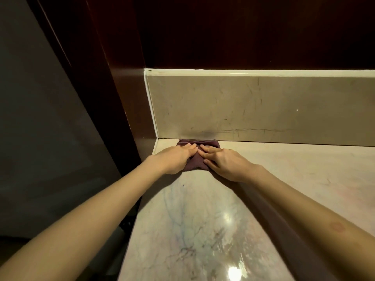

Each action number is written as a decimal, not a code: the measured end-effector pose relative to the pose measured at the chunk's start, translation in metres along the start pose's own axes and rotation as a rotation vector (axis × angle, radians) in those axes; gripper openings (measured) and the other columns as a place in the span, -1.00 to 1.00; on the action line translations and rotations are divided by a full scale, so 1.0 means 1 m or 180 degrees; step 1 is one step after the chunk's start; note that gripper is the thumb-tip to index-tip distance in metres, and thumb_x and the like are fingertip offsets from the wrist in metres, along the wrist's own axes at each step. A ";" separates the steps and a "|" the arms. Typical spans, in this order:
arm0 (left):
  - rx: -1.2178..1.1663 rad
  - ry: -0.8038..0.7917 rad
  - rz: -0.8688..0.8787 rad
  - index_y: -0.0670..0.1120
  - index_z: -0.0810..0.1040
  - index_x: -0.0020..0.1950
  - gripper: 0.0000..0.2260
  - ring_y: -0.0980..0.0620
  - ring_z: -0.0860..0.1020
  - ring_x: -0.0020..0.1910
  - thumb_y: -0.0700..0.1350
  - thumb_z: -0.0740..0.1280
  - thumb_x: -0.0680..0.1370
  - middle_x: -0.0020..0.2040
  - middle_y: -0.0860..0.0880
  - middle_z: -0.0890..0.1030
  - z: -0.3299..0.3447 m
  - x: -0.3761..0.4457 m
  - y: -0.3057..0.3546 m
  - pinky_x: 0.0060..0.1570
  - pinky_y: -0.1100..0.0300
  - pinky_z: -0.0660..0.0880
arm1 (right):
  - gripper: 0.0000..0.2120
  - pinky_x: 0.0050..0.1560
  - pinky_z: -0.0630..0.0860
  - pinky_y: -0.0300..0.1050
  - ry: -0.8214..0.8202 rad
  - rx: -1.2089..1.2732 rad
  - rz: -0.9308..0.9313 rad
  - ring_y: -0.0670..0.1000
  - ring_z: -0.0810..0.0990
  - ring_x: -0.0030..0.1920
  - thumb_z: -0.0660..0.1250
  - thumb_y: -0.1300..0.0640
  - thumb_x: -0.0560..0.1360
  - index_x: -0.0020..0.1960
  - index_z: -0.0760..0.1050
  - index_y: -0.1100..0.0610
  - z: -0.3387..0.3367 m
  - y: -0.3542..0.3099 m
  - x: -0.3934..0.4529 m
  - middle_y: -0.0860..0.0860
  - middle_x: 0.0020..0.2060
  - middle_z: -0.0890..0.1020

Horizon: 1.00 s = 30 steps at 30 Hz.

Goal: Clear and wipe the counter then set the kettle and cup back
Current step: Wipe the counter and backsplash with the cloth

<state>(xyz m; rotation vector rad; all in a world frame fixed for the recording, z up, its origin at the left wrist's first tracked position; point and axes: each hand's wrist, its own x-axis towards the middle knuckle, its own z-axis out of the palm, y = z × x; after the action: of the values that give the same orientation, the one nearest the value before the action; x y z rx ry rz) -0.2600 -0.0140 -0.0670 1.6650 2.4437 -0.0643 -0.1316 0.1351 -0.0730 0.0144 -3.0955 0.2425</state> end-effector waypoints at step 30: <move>-0.0334 -0.0081 0.0683 0.03 -0.01 0.56 -0.54 0.24 -0.07 0.52 -0.02 0.02 0.67 0.57 0.13 -0.01 0.040 -0.247 0.097 0.49 0.24 0.05 | -0.54 0.29 0.41 -0.25 0.0587 0.0200 -0.0255 -0.14 0.33 0.41 -0.02 -0.11 0.61 0.44 0.35 -0.03 0.040 -0.167 -0.207 -0.10 0.44 0.35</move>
<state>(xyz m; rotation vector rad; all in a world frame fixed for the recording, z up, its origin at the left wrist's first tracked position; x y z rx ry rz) -0.0779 -0.2104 -0.0568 1.8548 2.1946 0.0705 0.0762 -0.0350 -0.0937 0.1112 -2.8956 0.3188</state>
